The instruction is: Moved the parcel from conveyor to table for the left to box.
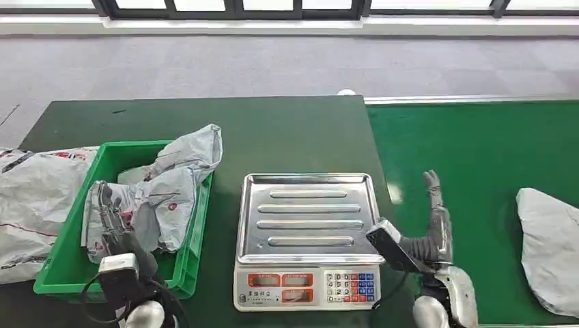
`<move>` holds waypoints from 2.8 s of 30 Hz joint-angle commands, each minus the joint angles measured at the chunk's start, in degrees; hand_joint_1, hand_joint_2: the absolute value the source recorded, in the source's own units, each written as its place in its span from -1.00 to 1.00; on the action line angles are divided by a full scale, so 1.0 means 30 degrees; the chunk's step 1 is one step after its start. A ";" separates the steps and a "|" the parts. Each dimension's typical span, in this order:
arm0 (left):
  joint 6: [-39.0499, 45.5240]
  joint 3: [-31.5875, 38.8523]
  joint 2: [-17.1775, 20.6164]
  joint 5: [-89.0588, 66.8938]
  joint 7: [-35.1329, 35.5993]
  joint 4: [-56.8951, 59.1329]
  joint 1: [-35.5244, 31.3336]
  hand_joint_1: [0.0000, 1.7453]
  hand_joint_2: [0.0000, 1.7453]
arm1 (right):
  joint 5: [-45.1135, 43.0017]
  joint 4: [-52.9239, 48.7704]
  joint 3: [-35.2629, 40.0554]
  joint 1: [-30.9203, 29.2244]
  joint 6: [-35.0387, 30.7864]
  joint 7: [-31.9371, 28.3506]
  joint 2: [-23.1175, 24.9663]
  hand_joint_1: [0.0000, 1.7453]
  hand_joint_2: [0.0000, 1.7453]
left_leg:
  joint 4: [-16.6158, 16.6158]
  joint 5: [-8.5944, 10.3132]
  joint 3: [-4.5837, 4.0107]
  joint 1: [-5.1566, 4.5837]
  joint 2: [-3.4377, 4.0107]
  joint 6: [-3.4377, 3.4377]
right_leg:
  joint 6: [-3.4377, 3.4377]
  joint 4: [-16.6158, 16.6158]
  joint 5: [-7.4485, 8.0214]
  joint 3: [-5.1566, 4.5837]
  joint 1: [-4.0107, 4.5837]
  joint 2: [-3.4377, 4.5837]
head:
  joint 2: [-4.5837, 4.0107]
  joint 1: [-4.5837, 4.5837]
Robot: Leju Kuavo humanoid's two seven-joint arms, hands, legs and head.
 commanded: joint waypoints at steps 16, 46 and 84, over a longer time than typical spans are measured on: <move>-0.4423 0.0483 0.0081 0.2331 0.0007 -0.1597 0.0446 -1.00 -1.00 | 0.6624 0.9198 -0.8937 -0.0399 0.2945 0.4979 -0.6930 -1.00 1.00 | -0.0022 -0.0002 -0.0054 -0.0031 -0.0151 0.0032 | 0.0047 -0.0064 -0.0007 0.0011 -0.0025 -0.0149 | 0.0000 0.0000; -0.4025 0.1203 -0.0260 0.1200 0.0007 0.0661 -0.0172 -1.00 -1.00 | 0.6392 2.2257 -0.8701 -0.6981 0.5040 0.3595 -0.7154 0.40 1.00 | -0.0052 -0.0005 -0.0024 -0.0058 0.0114 0.0030 | 0.0049 -0.0087 0.0061 -0.0032 -0.0047 0.0101 | 0.0000 0.0000; -0.4531 0.2292 -0.0640 0.0995 0.0007 0.0319 0.0598 -1.00 -1.00 | -0.0304 0.5439 -0.4250 -0.0689 -0.0837 -0.1597 -0.1101 1.00 1.00 | -0.0018 -0.0140 0.0236 0.0164 0.0147 -0.0047 | -0.0059 -0.0168 0.0006 0.0254 0.0173 0.0131 | 0.0000 0.0000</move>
